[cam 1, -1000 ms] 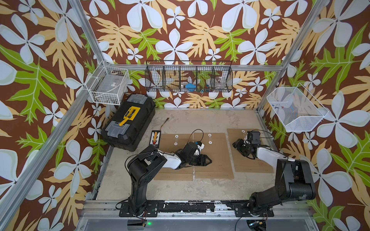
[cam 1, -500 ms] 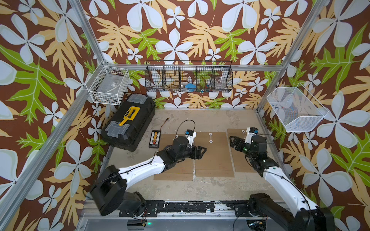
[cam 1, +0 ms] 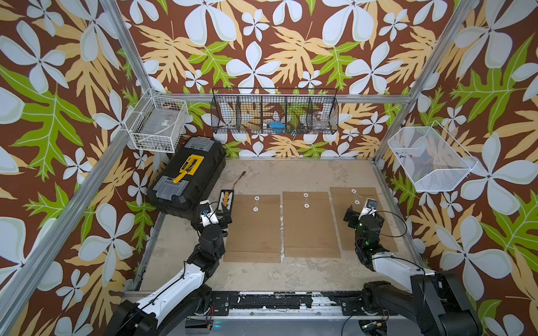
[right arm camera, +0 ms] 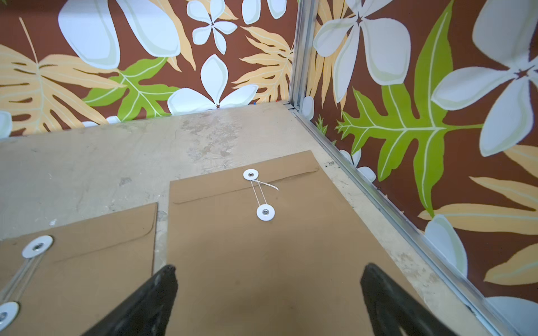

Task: Close the mouth of the file bag
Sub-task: Reset both arms

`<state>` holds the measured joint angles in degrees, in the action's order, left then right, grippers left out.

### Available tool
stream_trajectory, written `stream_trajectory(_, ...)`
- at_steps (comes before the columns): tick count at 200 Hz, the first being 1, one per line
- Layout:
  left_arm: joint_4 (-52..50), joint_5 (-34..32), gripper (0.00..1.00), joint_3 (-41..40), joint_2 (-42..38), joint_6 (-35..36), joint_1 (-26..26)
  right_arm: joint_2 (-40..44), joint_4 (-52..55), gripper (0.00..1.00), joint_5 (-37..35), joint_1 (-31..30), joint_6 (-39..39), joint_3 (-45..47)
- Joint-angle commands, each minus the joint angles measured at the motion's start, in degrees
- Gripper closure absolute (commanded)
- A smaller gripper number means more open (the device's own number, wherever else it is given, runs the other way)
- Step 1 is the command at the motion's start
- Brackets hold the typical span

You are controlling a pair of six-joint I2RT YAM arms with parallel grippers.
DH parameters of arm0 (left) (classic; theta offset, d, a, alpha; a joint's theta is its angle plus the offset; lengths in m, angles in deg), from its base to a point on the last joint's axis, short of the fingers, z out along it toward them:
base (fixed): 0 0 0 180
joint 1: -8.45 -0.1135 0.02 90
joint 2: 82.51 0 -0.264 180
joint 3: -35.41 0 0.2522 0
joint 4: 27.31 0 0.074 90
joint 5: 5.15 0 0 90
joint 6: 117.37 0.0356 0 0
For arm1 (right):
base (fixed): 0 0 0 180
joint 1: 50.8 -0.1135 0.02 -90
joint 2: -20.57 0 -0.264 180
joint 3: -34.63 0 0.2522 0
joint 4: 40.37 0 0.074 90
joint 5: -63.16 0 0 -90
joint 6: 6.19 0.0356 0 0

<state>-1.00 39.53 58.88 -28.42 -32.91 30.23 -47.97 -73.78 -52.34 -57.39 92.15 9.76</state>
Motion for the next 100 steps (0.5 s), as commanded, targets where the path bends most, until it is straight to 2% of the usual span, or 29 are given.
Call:
stream_trajectory(1, 17.49, -5.05, 0.03, -2.84, 7.89, 0.25, -3.06, -1.89, -14.87, 0.0, 1.71, 0.24, -4.86, 1.16)
stream_trajectory(19, 27.25, -0.86, 0.02, -2.78, 17.9, 2.17, -5.71, -2.92, -14.94, 0.0, 7.22, 2.2, -4.91, 0.94)
stream_trajectory(33, 34.51, 7.01, 0.02, -2.55, 22.51, 6.25, -6.36, -4.28, -17.51, 0.0, 10.16, 4.36, -3.18, 2.16)
stream_trajectory(43, 33.16, 9.07, 0.02, -1.22, 24.12, 6.78, -6.73, -5.35, -19.5, 0.0, 10.06, 5.47, -1.48, 3.24)
stream_trajectory(55, 33.11, 14.66, 0.02, -0.84, 26.2, 7.26, -7.88, -6.69, -22.56, 0.0, 10.5, 6.79, 0.22, 4.71)
stream_trajectory(63, 34.7, 15.09, 0.02, -0.73, 26.94, 7.91, -8.11, -7.96, -24.36, 0.0, 10.81, 7.32, 0.84, 5.25)
stream_trajectory(71, 31.5, 15.93, 0.02, 0.07, 26.09, 6.87, -8.57, -9.32, -26.61, 0.0, 11.31, 7.47, 0.44, 5.49)
stream_trajectory(86, 30.72, 19.01, 0.04, 0.6, 26.6, 6.25, -9.95, -10.75, -25.59, 0.0, 16.35, 7.47, -1.33, 4.3)
stream_trajectory(100, 28.96, 21.16, 0.0, 1.17, 26.45, 5.69, -11.01, -15.56, -30.18, 0.0, 19.39, 7.47, -2.61, 3.96)
